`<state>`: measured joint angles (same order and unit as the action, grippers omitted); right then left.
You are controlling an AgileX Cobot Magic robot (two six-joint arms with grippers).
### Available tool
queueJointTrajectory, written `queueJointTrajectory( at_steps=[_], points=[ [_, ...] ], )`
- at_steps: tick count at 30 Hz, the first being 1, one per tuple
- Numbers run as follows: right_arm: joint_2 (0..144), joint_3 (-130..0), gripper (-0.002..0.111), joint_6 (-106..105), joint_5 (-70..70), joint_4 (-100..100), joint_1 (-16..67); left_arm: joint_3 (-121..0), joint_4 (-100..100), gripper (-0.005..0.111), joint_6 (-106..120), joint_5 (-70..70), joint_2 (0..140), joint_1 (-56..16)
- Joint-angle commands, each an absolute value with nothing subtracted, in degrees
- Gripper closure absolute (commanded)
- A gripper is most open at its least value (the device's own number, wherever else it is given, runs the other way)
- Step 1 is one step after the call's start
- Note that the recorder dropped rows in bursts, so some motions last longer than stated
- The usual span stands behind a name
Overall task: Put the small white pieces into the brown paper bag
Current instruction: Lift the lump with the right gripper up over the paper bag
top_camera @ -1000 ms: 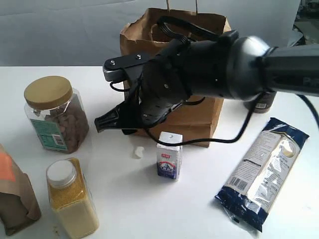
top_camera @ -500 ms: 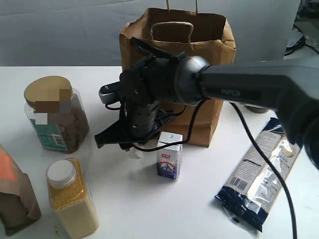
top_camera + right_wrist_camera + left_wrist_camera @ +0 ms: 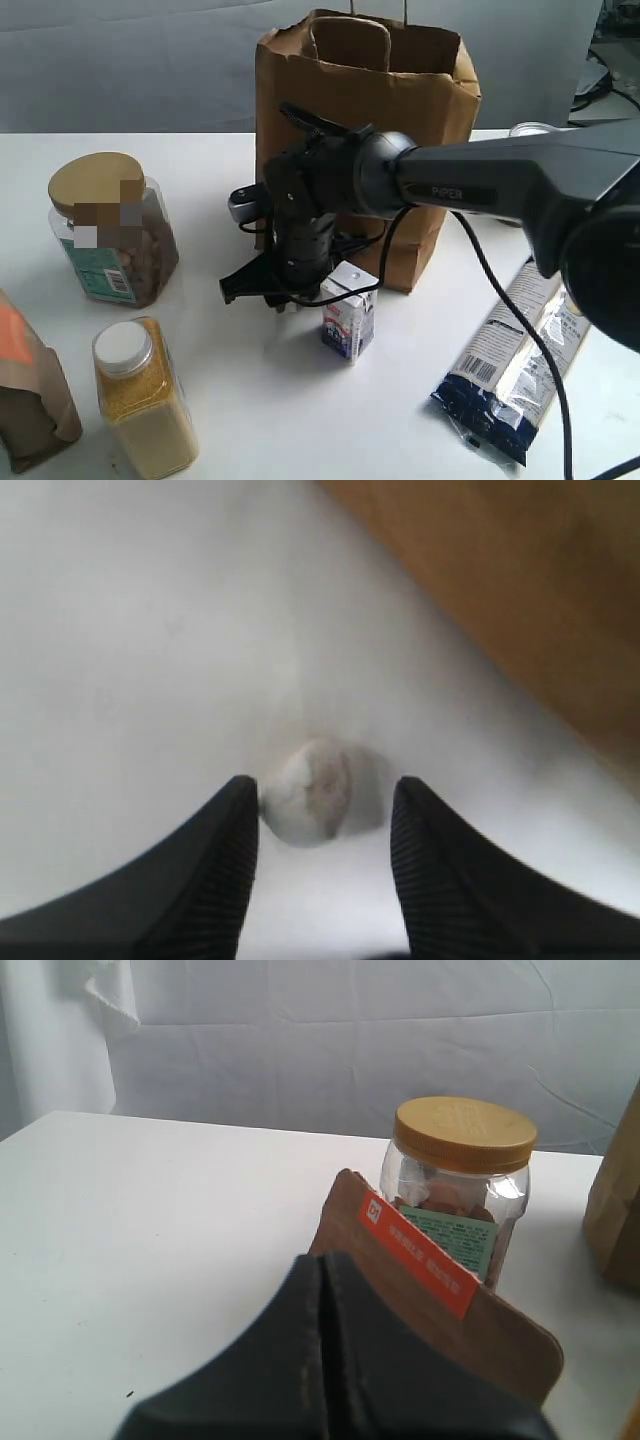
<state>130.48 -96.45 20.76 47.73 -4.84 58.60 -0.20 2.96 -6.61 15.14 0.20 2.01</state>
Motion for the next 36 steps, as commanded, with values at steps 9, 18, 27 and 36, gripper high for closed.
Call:
queueJointTrajectory(
  at_steps=[9, 18, 27, 36],
  points=[
    [131.1, -96.7, 0.106, 18.7, 47.0, -2.3, 58.8, 0.0, 2.5, 0.107, -6.9, 14.9, 0.0, 1.7],
    [118.3, -95.6, 0.108, 25.1, 47.7, -17.6, 71.7, 0.0, 2.5, 0.107, -6.9, 14.9, 0.0, 1.7],
    [90.0, -69.5, 0.108, 52.7, 44.7, -40.5, 80.1, 0.0, 2.5, 0.107, -6.9, 14.9, 0.0, 1.7],
    [63.7, -48.7, 0.108, 93.2, 49.4, -82.2, 79.7, 0.0, 2.5, 0.107, -6.9, 14.9, 0.0, 1.7]
  ],
)
